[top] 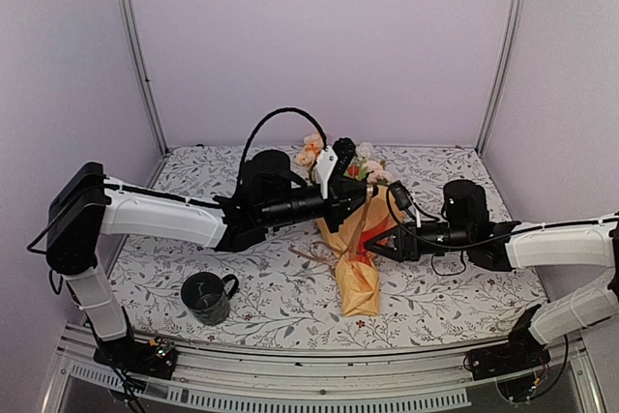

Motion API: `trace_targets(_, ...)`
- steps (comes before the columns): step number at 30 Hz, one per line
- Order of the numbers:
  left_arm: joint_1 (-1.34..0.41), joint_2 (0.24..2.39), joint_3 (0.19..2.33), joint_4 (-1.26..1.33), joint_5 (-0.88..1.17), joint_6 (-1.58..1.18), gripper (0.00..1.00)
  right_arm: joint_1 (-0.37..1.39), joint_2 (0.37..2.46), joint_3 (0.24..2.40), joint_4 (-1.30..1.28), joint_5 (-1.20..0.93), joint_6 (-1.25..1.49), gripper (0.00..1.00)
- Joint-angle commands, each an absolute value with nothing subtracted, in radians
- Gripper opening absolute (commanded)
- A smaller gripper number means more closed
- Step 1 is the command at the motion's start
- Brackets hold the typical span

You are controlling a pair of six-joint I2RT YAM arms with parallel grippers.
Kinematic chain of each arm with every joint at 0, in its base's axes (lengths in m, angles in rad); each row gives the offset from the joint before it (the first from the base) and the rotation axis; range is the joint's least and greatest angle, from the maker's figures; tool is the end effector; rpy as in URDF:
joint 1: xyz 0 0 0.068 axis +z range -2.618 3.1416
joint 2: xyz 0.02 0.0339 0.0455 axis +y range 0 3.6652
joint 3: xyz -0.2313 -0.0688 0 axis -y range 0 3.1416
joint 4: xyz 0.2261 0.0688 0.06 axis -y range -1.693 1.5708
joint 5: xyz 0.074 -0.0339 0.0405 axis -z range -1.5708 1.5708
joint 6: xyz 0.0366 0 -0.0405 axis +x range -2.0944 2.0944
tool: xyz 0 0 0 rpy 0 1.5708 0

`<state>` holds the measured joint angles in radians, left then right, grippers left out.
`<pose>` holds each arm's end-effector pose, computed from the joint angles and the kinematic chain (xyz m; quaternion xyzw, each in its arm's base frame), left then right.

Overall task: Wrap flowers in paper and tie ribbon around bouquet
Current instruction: Adjust the folded bouquet at the center of the board, then pass from the left arm to the right, then tie the ribbon at the center of the board.

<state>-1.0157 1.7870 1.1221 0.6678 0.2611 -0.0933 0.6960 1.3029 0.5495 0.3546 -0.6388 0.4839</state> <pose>0.1996 -0.3398 0.2475 0.3941 0.5859 -0.4478 0.5485 0.1855 0.1834 0.1855 -0.2564 0.7682 0.5095 0.2908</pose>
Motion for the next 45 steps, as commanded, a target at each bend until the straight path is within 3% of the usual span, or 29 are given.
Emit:
trace_targets(1, -1.008, 1.792, 1.131, 0.662, 0.238, -0.074, 0.0, 0.701, 1.215, 0.579, 0.273, -0.634, 0.396, 0.49)
trace_targets(6, -1.007, 1.795, 1.131, 0.658, 0.244, -0.072, 0.0, 0.702, 1.128, 0.626, 0.17, -0.458, 0.333, 0.7)
trace_targets(18, -1.009, 1.801, 1.163, 0.618, 0.24, -0.063, 0.0, 0.702, 1.329, 0.794, 0.208, -0.495, 0.2, 0.69)
trace_targets(20, -1.01, 1.802, 1.166, 0.616, 0.242, -0.063, 0.0, 0.702, 1.368, 0.815, 0.211, -0.491, 0.202, 0.54)
trace_targets(23, -1.008, 1.798, 1.165, 0.6, 0.248, -0.063, 0.0, 0.701, 1.395, 0.824, 0.224, -0.481, 0.217, 0.04)
trace_targets(26, -1.001, 1.789, 1.17, 0.548, 0.263, -0.061, 0.0, 0.7, 1.374, 0.805, 0.234, -0.429, 0.235, 0.0)
trace_targets(27, -0.994, 1.787, 1.178, 0.514, 0.269, -0.063, 0.1, 0.698, 1.365, 0.796, 0.235, -0.406, 0.24, 0.0)
trace_targets(29, -0.979, 1.786, 1.2, 0.42, 0.28, -0.065, 0.48, 0.691, 1.351, 0.783, 0.233, -0.372, 0.255, 0.0)
trace_targets(30, -0.969, 1.784, 1.212, 0.36, 0.282, -0.066, 0.62, 0.683, 1.346, 0.776, 0.232, -0.367, 0.263, 0.0)
trace_targets(35, -0.922, 1.743, 1.194, 0.133, 0.275, -0.079, 0.98, 0.659, 1.336, 0.747, 0.237, -0.363, 0.308, 0.0)
trace_targets(40, -0.822, 1.672, 1.027, 0.176, 0.321, -0.175, 0.96, 0.655, 1.351, 0.745, 0.242, -0.367, 0.321, 0.0)
trace_targets(45, -0.761, 1.777, 0.982, 0.127, 0.204, -0.23, 0.73, 0.654, 1.363, 0.745, 0.247, -0.381, 0.331, 0.0)
